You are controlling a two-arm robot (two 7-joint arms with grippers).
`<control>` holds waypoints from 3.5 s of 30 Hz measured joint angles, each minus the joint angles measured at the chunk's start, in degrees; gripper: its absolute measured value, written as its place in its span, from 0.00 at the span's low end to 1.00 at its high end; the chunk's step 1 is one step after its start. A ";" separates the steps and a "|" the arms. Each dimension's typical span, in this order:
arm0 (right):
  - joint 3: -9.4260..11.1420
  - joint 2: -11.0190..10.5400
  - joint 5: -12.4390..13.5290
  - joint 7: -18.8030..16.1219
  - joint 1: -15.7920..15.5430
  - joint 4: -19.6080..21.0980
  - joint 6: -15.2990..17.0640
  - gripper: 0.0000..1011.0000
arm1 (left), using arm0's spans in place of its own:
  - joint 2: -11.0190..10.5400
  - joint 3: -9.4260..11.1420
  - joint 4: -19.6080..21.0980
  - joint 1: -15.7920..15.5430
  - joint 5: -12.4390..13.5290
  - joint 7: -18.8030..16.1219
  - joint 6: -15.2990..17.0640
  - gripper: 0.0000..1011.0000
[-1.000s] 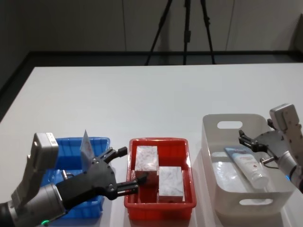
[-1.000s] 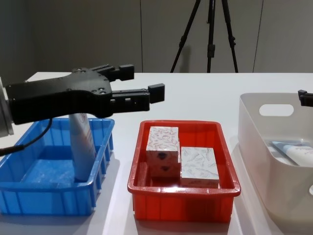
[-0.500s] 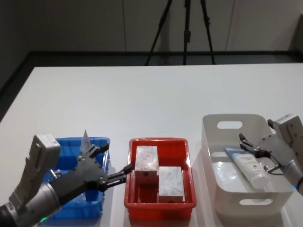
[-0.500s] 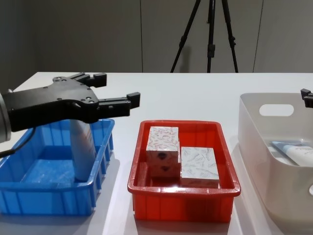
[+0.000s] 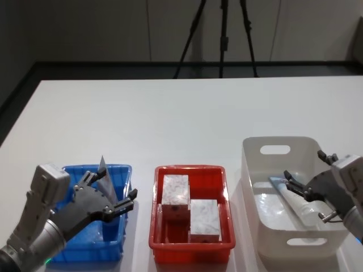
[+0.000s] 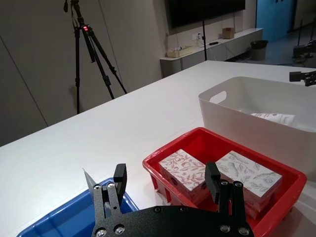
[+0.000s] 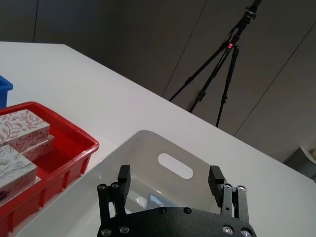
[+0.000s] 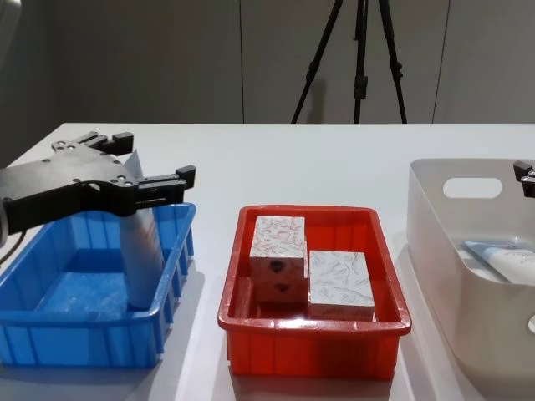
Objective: Bimanual collaborative sorting of washing and personal care products
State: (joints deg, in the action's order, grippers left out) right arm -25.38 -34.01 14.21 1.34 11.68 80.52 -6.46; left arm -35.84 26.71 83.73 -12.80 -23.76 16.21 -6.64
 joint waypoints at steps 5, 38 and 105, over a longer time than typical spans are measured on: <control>-0.49 -0.55 0.34 0.27 -0.24 0.39 -0.43 0.99 | 0.23 -0.17 -0.56 0.26 1.75 -3.37 -0.05 0.99; -0.48 -0.63 0.33 0.28 -0.25 0.38 -0.44 0.99 | 1.22 -0.87 -2.88 1.39 9.21 -17.83 -0.30 0.99; 4.26 -2.70 2.53 -18.98 -3.84 4.75 -3.30 0.99 | 1.19 -0.85 -2.84 1.36 9.21 -17.83 -0.26 0.99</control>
State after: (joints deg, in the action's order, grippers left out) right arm -21.12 -36.72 16.75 -17.64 7.85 85.27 -9.76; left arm -34.65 25.87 80.90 -11.43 -14.55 -1.62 -6.90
